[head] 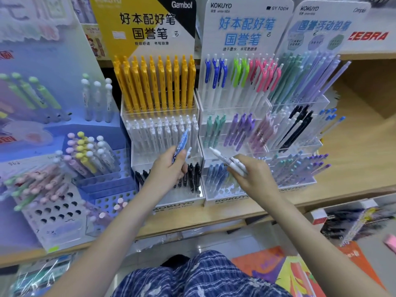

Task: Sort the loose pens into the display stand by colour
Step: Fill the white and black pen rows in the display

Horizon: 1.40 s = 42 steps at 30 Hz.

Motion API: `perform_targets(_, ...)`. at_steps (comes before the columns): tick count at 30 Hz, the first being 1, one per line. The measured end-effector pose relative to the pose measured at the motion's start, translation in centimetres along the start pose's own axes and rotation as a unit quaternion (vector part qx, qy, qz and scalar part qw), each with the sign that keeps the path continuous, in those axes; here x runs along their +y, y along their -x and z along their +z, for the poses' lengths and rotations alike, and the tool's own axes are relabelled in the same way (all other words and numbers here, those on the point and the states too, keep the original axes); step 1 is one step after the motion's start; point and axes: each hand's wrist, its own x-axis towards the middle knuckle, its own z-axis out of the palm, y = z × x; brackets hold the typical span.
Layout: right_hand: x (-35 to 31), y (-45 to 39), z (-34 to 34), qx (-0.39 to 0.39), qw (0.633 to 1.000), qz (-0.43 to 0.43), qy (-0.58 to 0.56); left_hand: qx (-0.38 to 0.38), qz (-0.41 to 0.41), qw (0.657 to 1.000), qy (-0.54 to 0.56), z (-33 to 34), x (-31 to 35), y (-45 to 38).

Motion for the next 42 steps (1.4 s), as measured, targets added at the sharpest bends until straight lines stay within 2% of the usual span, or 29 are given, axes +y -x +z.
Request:
perform_targets(9,-0.6,0.6,0.4,-0.031,0.994,-0.082,0.062,0.014,-0.013,1.000,0.022,-0.3,-0.8,0.5)
perform_targets(15,0.4,0.9,1.0,-0.061,0.993,-0.066,0.071,0.013,-0.015,0.999,0.026,-0.3,-0.9,0.4)
perform_targets(20,1.0,-1.0,2.4,-0.107,0.983,-0.058,0.136,0.012,-0.009,1.000,0.010,-0.1,-0.9,0.3)
perform_targets(27,0.4,-2.4,1.9,-0.162,0.978,0.004,0.135,0.010,-0.020,1.000,0.008,0.5,-1.4,0.8)
perform_targets(29,0.1,-2.3,1.0,-0.127,0.988,0.039,0.084,-0.011,-0.024,1.000,0.012,0.5,-1.4,0.9)
perform_targets(31,-0.8,-2.4,-0.1,-0.057,0.991,0.110,-0.044,-0.061,-0.036,0.997,0.037,0.3,-1.3,0.9)
perform_targets(32,-1.5,-2.4,-0.7,-0.038,0.979,0.143,-0.138,-0.094,-0.045,0.993,0.047,0.3,-1.2,0.9)
perform_targets(34,-2.7,-2.5,-1.5,-0.059,0.939,0.189,-0.281,-0.151,-0.052,0.986,0.055,0.6,-0.9,0.9)
perform_targets(37,-4.0,-2.6,-1.5,-0.127,0.915,0.209,-0.322,-0.183,-0.042,0.981,0.041,1.3,-0.4,0.7)
perform_targets(42,-3.9,-2.8,-1.8,-0.107,0.898,0.241,-0.353,-0.210,0.005,0.976,-0.058,2.0,-0.1,0.6)
